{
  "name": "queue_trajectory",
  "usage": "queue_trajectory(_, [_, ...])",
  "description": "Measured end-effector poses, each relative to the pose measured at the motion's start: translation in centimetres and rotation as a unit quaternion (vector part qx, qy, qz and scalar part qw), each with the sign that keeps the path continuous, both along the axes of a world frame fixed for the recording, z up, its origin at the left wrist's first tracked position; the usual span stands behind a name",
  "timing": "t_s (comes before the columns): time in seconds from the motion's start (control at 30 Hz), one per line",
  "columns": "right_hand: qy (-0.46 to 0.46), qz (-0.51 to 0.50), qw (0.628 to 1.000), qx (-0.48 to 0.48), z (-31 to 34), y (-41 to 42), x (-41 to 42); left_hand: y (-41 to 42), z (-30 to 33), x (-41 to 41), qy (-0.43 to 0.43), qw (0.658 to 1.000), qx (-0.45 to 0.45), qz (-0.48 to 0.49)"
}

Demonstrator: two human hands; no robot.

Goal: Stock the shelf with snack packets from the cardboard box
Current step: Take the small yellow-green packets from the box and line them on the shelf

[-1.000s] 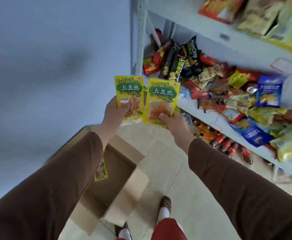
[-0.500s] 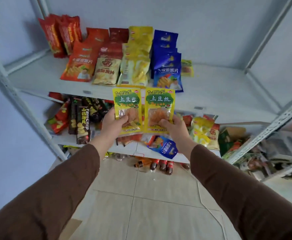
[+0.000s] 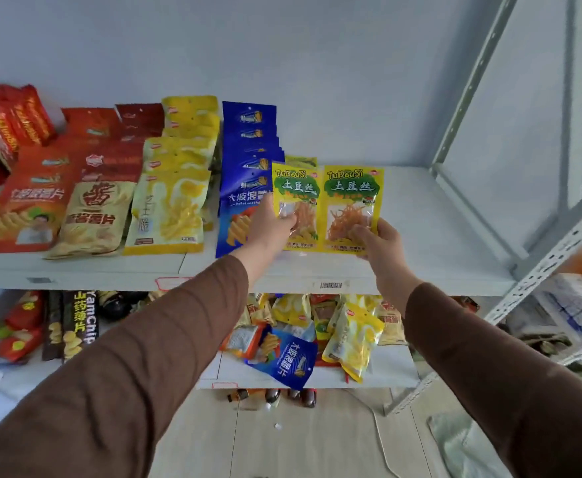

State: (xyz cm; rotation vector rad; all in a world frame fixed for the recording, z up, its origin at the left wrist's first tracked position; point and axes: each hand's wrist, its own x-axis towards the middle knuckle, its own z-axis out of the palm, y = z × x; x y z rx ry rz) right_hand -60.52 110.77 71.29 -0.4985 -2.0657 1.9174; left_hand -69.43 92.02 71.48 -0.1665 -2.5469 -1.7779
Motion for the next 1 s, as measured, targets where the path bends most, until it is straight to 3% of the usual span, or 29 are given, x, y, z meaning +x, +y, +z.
queue_trajectory(0.43, [-0.012, -0.057, 0.998, -0.037, -1.0, 7.6, -11.2, 9.7, -2.6, -15.4, -0.147, 0.985, -0.052, 0.077])
queue_trajectory(0.7, [-0.028, -0.003, 0.996, -0.085, -2.0, 10.8, -16.3, 11.3, -4.1, -19.0, -0.158, 0.969, -0.104, 0.16])
queue_trajectory(1.0, [-0.034, 0.047, 0.992, -0.11, -2.5, 12.1, -19.5, 11.7, -4.5, -20.8, -0.132, 0.967, -0.139, 0.166])
